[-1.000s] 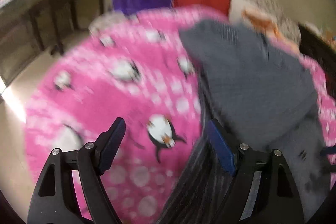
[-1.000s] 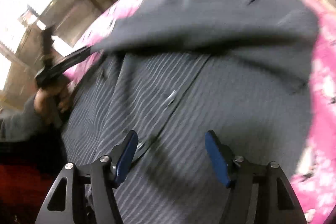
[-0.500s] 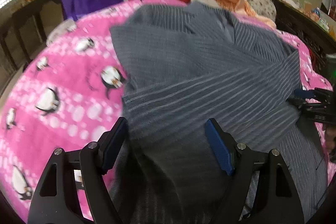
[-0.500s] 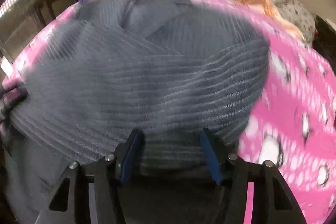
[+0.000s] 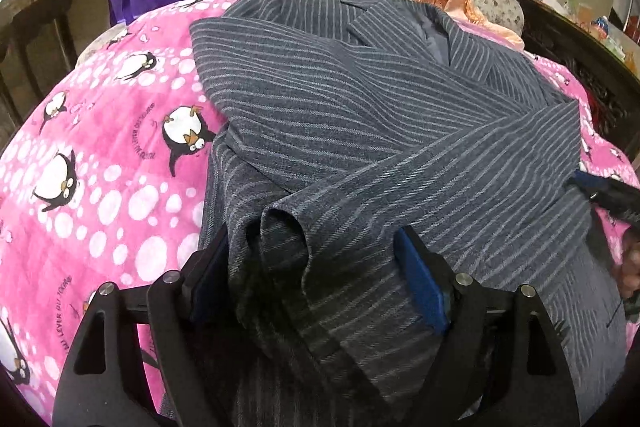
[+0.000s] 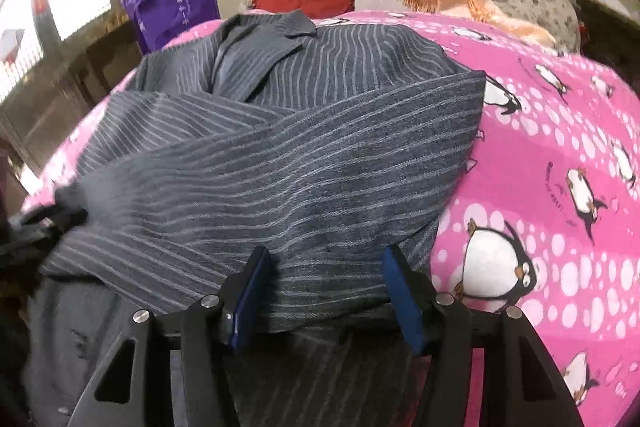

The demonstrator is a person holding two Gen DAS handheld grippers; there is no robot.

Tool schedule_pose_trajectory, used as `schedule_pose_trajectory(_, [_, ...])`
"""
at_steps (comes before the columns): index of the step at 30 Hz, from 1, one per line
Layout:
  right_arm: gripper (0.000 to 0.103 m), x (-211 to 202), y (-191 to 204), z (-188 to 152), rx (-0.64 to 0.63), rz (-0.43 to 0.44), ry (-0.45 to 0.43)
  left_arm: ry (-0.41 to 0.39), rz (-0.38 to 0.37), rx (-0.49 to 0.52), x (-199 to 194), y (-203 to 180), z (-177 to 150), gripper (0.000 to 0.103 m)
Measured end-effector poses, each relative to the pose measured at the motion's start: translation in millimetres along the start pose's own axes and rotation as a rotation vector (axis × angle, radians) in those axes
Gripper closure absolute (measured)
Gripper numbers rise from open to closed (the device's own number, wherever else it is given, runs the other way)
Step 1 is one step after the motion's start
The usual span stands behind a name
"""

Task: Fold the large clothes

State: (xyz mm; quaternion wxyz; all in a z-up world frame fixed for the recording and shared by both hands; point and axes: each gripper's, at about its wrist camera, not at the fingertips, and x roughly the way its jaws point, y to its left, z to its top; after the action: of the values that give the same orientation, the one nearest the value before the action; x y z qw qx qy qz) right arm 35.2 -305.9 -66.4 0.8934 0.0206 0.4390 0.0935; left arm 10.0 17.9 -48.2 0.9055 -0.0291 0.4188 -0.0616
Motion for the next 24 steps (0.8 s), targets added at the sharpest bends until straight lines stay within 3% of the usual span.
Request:
schedule_pose_trajectory(2, [0.047,-16.7,-1.9,9.9,0.055,0.052,-0.026,0.001,0.006,0.004,2.2,-1.1,1.6,0.023])
schedule_pose_trajectory(5, [0.047,-47.6,-5.6,34.1,0.139,0.001,-0.189,0.003,0.021,0.014,3.9,-3.4,2.0,0.023])
schedule_pose_trajectory(7, [0.050,-47.0,-2.5,48.8,0.157,-0.014,-0.222,0.004,0.031,0.022,5.8,-5.4,2.8,0.022])
schedule_pose_trajectory(8, [0.051,-39.4,1.0,55.1,0.143,-0.030,-0.223,0.005,0.036,0.023,6.6,-6.2,3.3,0.021])
schedule_pose_trajectory(10, [0.062,-13.4,-0.9,60.9,0.136,-0.064,-0.177,0.007,0.042,0.027,8.2,-7.0,3.3,0.021])
schedule_pose_trajectory(12, [0.074,25.3,-18.8,57.7,0.166,-0.166,-0.103,0.008,0.045,0.031,9.0,-8.0,3.4,0.021])
schedule_pose_trajectory(15, [0.074,46.2,-34.2,42.5,0.196,-0.148,-0.133,0.014,0.037,0.033,12.8,-8.1,5.1,0.019])
schedule_pose_trajectory(21, [0.074,38.8,-40.0,41.8,0.226,-0.092,-0.146,0.022,0.030,0.033,17.5,-6.8,6.2,0.016])
schedule_pose_trajectory(24, [0.074,4.5,-25.5,47.1,0.233,-0.090,-0.175,0.024,0.029,0.033,17.9,-7.0,5.6,0.015])
